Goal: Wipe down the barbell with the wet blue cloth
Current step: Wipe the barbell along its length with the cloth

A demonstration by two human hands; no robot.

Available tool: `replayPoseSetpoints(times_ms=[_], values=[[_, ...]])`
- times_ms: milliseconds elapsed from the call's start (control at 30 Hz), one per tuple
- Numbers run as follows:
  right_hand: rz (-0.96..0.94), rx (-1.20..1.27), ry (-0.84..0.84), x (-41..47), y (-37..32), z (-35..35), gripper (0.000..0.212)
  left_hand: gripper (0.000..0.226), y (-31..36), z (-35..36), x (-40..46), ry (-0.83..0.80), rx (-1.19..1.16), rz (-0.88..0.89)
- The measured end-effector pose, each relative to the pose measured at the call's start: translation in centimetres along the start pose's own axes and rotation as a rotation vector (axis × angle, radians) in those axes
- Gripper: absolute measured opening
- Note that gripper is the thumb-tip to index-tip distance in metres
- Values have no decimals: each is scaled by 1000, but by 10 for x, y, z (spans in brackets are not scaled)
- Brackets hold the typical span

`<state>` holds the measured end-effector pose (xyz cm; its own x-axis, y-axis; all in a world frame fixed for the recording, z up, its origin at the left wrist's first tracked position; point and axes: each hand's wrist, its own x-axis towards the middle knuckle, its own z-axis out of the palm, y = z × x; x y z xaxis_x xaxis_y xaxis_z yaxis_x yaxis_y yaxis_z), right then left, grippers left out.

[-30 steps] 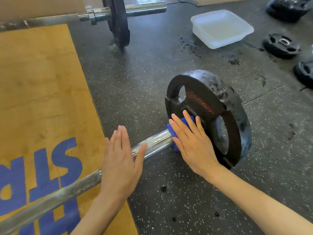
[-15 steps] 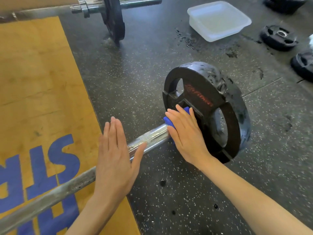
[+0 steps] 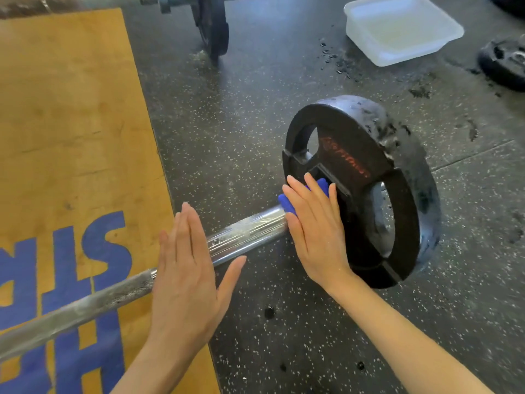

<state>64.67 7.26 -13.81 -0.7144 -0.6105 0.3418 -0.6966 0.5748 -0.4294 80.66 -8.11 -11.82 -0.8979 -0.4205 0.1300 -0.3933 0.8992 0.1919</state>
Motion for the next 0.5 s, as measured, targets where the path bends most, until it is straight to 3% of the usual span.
replayPoseSetpoints(times_ms=[133,333,500], values=[[-35,43,-5,-14,8,6,48,90,-2,0,8,29,-22,-37],[82,17,126,27,-15,15,45,91,-6,0,20,30,-36,-91],[18,52,21,-6,-2,17,51,90,-11,2,37,33,-22,-91]])
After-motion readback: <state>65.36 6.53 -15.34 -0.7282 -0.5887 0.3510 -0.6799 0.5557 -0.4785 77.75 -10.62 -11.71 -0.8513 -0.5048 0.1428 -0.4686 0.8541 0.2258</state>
